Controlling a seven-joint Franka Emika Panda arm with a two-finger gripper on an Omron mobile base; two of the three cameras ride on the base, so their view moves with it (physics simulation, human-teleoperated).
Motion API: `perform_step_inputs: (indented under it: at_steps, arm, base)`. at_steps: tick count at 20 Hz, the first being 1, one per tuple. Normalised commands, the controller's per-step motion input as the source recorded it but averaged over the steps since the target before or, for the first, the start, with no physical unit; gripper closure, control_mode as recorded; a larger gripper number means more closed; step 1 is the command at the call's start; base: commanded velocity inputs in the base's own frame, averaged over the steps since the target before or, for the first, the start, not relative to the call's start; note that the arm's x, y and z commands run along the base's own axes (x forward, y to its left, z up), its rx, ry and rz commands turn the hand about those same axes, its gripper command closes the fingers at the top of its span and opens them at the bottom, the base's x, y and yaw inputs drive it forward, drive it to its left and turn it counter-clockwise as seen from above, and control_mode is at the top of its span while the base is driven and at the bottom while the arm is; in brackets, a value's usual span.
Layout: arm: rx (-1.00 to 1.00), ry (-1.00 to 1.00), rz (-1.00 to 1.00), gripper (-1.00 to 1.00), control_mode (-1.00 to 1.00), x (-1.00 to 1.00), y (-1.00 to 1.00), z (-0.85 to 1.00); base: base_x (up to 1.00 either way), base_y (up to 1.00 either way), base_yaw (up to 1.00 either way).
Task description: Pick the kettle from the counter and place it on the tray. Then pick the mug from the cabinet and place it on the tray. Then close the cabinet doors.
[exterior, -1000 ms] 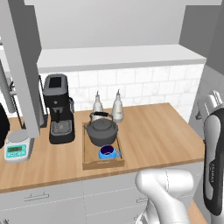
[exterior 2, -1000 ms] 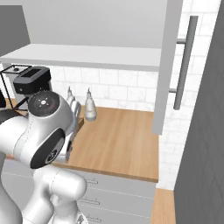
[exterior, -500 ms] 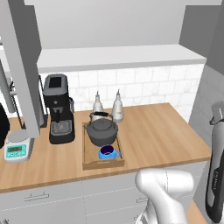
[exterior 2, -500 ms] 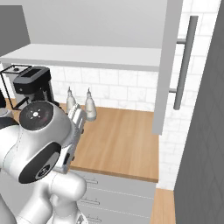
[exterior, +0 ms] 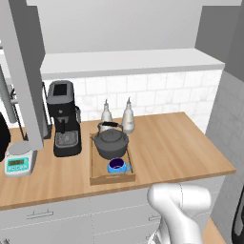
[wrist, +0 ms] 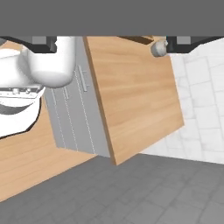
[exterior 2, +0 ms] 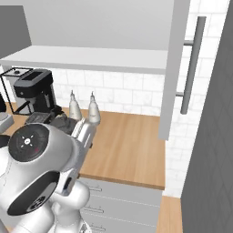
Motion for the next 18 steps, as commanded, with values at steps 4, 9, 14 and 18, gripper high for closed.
perform_step_inputs:
  at_steps: [4,9,14,18]
  arm:
    - [0.04,-0.11,-0.03,-1.0,-1.0,-0.01,-0.29,0.24]
    - [0.0,-0.16,-0.07,-1.0,-1.0,-0.23,-0.37,0.07]
    - [0.0,-0.28,-0.06,-1.0,-1.0,-0.16,-0.38,0.0]
    - [-0.01,-0.16,-0.08,-1.0,-1.0,0.0,-0.51,0.0]
  base:
    - [0.0,0.0,0.0]
    - [0.0,0.0,0.0]
    - [0.0,0.0,0.0]
    - [0.0,0.0,0.0]
